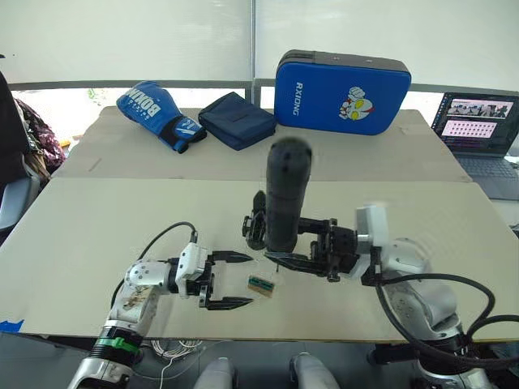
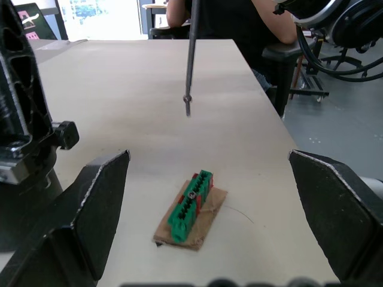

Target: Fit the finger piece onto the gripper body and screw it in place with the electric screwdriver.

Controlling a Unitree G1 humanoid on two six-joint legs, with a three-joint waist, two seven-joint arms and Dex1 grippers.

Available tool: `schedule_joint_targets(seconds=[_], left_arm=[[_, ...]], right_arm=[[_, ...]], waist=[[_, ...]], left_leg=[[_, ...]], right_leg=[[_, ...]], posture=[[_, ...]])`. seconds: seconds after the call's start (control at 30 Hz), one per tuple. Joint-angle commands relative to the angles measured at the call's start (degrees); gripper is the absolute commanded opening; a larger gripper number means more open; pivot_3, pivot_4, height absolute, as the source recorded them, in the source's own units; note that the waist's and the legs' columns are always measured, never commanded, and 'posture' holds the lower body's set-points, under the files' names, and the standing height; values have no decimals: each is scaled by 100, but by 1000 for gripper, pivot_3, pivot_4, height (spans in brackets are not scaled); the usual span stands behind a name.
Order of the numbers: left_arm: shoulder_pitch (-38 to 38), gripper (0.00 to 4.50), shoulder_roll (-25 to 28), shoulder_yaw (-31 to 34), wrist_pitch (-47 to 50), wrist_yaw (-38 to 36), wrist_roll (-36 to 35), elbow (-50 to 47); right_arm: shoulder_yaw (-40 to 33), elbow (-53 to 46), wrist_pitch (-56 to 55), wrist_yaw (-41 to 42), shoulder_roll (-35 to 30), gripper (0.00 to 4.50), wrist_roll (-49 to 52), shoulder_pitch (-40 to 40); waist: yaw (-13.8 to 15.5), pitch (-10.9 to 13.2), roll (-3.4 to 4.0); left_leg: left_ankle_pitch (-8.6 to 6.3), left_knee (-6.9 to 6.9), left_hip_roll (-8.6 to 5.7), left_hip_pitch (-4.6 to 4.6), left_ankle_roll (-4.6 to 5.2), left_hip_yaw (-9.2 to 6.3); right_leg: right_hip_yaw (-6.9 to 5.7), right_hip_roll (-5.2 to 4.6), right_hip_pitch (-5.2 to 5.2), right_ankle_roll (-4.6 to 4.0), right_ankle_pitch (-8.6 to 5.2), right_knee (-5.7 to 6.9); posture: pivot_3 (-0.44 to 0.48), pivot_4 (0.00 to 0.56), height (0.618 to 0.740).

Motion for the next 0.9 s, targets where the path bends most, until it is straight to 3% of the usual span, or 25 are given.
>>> schedule_joint_targets(seconds=[0.03,0.17,0.43,0.6,0.9], left_arm=[[125,4500,302,469,272,-29,-458,-431],[262,4500,551,979,659,165,-872,-642],[121,4500,545,1749,1263,1069,-1185,-628],[-241,4500,495,1724,1581,1314,-1141,-422],[-643,4500,458,1519,1483,1223,-818,-196]], right_arm=[[-476,-497,121,-157,-200,1926,462,-120],[-776,-573,321,-296,-434,1926,703,-236],[-1023,-220,469,-536,-535,1926,850,-815],[-1078,215,762,-953,-266,1926,1138,-1328],[-671,1004,734,-952,115,1926,648,-2073]], waist=[[0,0,0],[-3,0,0],[-4,1,-1],[0,2,-1],[-29,2,-1]], left_leg=[[0,0,0,1,0,0],[0,-1,2,2,0,0],[0,-1,1,2,0,1],[0,-1,1,1,0,1],[0,-4,0,-7,0,2]], right_leg=[[0,0,0,0,0,0],[0,0,1,0,0,-1],[0,0,1,0,0,-1],[-2,1,1,-1,0,-1],[0,0,-10,-4,3,0]], posture=[[0,150,740],[0,150,740],[0,150,740],[0,150,740],[0,150,740]])
